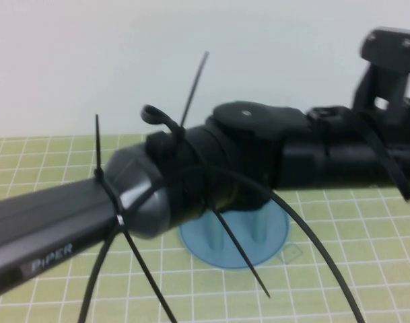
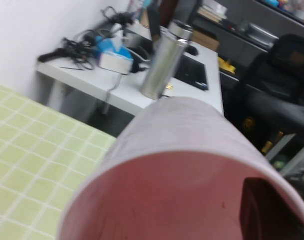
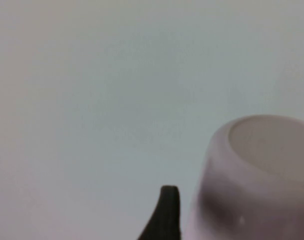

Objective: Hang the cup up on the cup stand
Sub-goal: Adjust the cup with two arms

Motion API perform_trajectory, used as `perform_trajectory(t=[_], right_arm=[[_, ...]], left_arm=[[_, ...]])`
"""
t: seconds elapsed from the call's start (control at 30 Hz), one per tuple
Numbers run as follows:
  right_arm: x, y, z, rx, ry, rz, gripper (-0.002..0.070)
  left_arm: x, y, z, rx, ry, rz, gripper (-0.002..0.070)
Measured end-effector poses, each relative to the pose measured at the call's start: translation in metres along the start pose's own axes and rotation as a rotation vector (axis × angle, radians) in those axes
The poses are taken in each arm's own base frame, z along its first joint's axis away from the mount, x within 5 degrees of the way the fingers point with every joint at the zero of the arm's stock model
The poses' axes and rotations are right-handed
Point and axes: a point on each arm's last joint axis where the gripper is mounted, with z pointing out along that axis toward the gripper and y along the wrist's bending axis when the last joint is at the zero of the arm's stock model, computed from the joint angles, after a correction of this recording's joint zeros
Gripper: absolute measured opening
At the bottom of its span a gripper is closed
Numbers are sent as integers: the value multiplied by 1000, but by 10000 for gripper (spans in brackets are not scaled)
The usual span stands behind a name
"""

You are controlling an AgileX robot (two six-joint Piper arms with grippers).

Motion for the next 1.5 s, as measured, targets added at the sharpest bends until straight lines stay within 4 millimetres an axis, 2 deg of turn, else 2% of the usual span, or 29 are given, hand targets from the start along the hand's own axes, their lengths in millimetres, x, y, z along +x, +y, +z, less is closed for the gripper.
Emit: perform_trajectory(t=[0.2, 0.7, 0.9, 1.13, 1.23, 1.4, 1.47, 1.5], right_arm=[[-1, -2, 0, 20, -6, -16, 693], [0, 1, -1, -27, 4, -33, 692], [1, 2, -1, -33, 5, -38, 629], [1, 2, -1, -44, 9, -48, 624], [1, 3, -1, -51, 11, -52, 624], [2, 7, -1, -91, 18, -85, 624], [2, 7, -1, -93, 16, -96, 624], [2, 7, -1, -94, 13, -100, 624]], left_arm=[[6, -12, 6, 31, 15, 2, 0], [6, -14, 6, 46, 18, 2, 0], [7, -14, 6, 52, 19, 2, 0], [7, -15, 6, 61, 30, 14, 8], [7, -15, 3, 99, 42, 26, 104], [-4, -7, -11, 181, 38, -15, 382], [-8, -4, -18, 211, 50, -9, 448], [-10, -3, -22, 223, 56, -14, 459]])
